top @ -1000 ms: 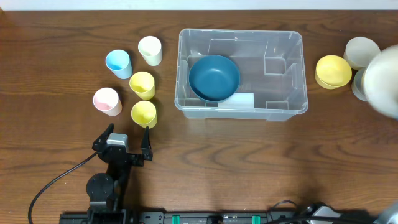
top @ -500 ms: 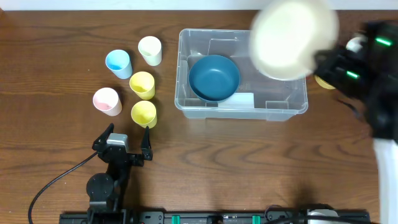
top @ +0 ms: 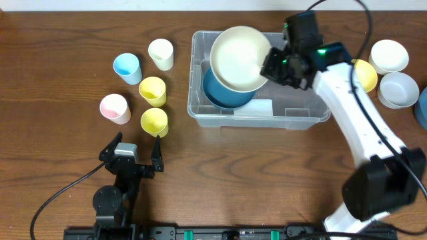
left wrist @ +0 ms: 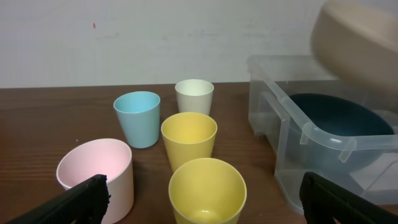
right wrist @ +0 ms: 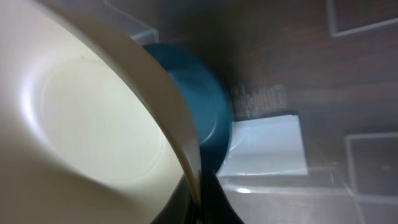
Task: Pack container
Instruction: 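Lift the cream bowl with the right gripper and place it in the bin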
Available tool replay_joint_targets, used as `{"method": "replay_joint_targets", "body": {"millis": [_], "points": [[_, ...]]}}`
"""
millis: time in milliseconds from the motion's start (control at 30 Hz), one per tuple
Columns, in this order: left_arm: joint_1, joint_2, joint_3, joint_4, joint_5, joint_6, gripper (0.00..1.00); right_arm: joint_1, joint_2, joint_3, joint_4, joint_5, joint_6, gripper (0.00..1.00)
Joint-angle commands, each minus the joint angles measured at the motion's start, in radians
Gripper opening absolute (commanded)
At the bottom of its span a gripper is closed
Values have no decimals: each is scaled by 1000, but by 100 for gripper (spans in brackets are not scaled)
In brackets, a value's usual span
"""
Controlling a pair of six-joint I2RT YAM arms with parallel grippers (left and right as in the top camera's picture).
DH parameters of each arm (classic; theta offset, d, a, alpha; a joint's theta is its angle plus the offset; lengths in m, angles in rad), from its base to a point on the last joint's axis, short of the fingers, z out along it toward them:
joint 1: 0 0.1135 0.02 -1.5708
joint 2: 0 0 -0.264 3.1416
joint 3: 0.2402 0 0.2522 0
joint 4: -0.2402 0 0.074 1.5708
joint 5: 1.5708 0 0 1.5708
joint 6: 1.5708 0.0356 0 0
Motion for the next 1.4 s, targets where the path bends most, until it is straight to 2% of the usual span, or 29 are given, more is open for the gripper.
{"method": "replay_joint_targets", "body": {"millis": [0,600,700,833,1000,1133,1167,1233,1267,1367], "points": [[4,-6,-18,-32,14,14,98,16,27,0,11,0,16,1],[4,-6,-18,-33,14,13,98,37,143,0,46,3,16,2],[4,-6,-18,-32,14,14,98,38,145,0,56,1,16,13],[4,-6,-18,-32,14,14,98,38,145,0,63,-19,16,33],[4,-6,-18,-32,14,13,98,36,138,16,68,-34,3,35],[4,-6,-18,-33,14,14,98,20,98,131,11,-61,-57,40],[4,-6,-18,-32,14,14,98,10,85,174,-26,-59,-69,49],[4,-6,-18,-32,14,14,98,-30,59,277,-130,-35,-88,87],[4,-6,-18,-32,14,14,98,-64,46,334,-200,-3,-90,99],[4,-6,-18,-32,14,14,98,-191,14,451,-379,104,-90,99]]}}
